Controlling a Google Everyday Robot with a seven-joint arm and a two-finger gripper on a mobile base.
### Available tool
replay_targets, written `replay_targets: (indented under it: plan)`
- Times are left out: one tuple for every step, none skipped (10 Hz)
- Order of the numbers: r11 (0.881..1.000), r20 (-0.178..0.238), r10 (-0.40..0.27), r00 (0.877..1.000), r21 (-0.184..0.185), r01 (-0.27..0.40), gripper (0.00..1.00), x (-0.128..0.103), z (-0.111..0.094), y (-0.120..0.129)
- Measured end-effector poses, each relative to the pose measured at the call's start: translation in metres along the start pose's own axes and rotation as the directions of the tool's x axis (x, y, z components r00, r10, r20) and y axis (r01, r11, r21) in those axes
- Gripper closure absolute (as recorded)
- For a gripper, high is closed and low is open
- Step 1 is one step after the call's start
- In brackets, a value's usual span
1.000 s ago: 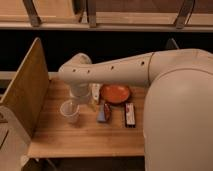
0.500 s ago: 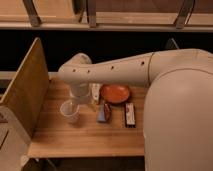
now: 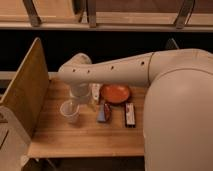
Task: Place the white sponge in the ceramic cup
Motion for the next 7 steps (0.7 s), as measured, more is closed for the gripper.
replay_targets:
  plan:
    - [1.0, 0.023, -0.009, 1.0, 0.012, 0.008, 0.35, -0.006, -0.002, -0.002]
    - [0.999, 0.066, -0.024, 0.998, 0.029, 0.022, 0.35, -0.02, -0.006, -0.01]
    - [0.998, 0.114, -0.045, 0.992, 0.039, 0.041, 0.35, -0.038, -0.01, -0.02]
    - [0.998, 0.151, -0.06, 0.987, 0.043, 0.054, 0.35, -0.053, -0.012, -0.029]
    - [0.997, 0.177, -0.064, 0.982, 0.043, 0.057, 0.35, -0.065, -0.012, -0.039]
    - [0.998, 0.18, -0.057, 0.982, 0.049, 0.049, 0.35, -0.068, -0.011, -0.047]
    - [0.998, 0.178, -0.058, 0.982, 0.044, 0.051, 0.35, -0.067, -0.011, -0.044]
